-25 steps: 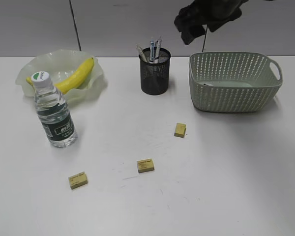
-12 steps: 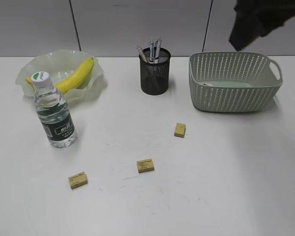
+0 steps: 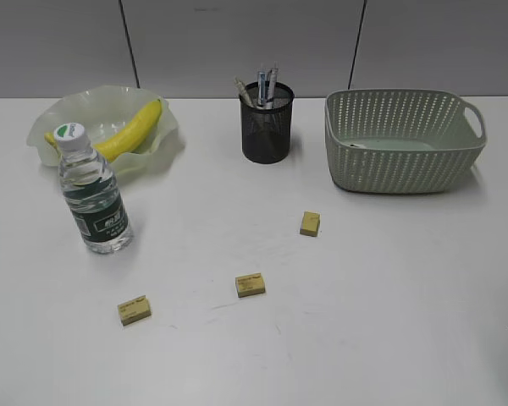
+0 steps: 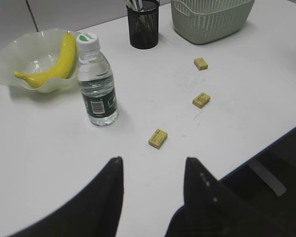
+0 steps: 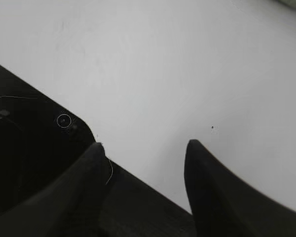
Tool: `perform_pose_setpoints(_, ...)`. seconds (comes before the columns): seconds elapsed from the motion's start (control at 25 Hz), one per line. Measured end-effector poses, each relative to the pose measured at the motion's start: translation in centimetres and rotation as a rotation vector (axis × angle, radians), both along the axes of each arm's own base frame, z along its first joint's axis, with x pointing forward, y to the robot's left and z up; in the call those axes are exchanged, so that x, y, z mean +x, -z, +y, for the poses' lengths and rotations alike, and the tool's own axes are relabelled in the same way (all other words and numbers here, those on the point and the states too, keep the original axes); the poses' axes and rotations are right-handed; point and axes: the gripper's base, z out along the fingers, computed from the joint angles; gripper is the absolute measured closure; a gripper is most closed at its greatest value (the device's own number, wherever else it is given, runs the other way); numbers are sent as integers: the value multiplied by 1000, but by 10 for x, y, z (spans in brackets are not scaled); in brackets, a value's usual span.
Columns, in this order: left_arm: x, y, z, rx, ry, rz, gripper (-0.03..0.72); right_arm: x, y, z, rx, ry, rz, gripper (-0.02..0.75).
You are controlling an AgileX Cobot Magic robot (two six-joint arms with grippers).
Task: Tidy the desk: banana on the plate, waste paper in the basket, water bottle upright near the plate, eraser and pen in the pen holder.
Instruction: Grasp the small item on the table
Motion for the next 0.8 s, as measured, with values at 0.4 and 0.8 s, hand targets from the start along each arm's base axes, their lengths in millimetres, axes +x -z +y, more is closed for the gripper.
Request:
perform_pose_setpoints(0.4, 0, 0, 0, 0, 0, 0, 379, -86, 50, -46, 86, 3, -140, 326)
perform_pose_setpoints(0.8, 27, -2, -18, 95, 1, 149, 379, -157, 42, -84, 322, 4, -563, 326)
